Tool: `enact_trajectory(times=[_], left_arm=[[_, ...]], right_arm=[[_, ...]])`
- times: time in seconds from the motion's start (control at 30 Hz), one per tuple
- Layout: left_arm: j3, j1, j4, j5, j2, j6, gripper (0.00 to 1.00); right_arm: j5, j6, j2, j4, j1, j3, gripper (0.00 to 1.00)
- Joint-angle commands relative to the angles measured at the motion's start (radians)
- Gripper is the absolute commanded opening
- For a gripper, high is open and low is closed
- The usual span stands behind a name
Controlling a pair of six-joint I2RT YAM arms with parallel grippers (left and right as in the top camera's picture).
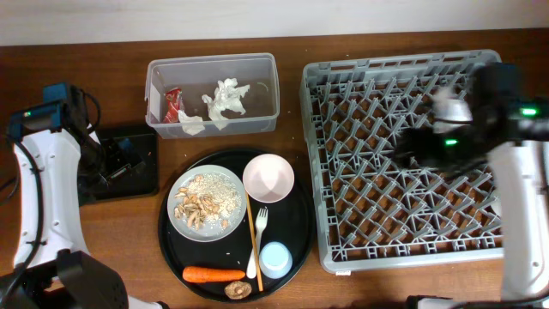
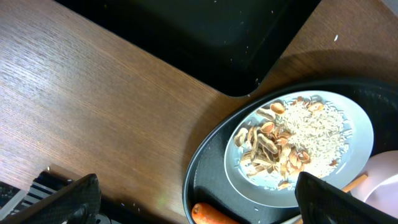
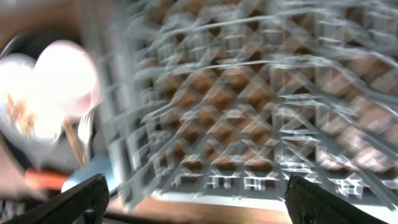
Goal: Sort waste into correct bins and load items into the dishwasher rack
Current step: 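Place the white cup upside down in the rack's right side, then grasp the light blue cup on the tray with the right gripper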
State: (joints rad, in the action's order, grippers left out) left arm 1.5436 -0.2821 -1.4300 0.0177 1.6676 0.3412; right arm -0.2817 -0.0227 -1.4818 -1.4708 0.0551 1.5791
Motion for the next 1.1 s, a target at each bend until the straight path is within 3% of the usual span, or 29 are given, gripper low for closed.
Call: enact_trajectory(times=[0.0,0.2,0.4,0.7,0.87,1.07], left_arm=[[0.002,-0.002,-0.004,-0.003,-0.013,0.013,0.99],[0.002,-0.002,-0.004,-0.003,-0.013,0.013,0.99],[0.002,-0.002,-0.004,-0.003,-0.013,0.013,0.99],[0.002,-0.002,-0.003,-0.003,-0.013,0.013,0.99],[0.002,-0.002,-0.004,-0.003,-0.013,0.013,0.99],[0.002,-0.002,-0.004,-0.003,-0.013,0.013,0.99]], right_arm=[[-0.012,0.005,0.016,-0.007,-0.22,-0.021,0.95],[0.058,0.113,0.016,0.149,-0.706,-0.211,0.95],[0.058,0.24,-0.012,0.465,-0.975,-0.43,0.97],[0.159,0.302,-0.211,0.53,-1.044,-0.437,0.95],[0.156,0.307,-0.214,0.533,-1.044,-0.437,0.69],[0.157,0.328,-0.201,0.531,-1.043,-0.43,0.59]])
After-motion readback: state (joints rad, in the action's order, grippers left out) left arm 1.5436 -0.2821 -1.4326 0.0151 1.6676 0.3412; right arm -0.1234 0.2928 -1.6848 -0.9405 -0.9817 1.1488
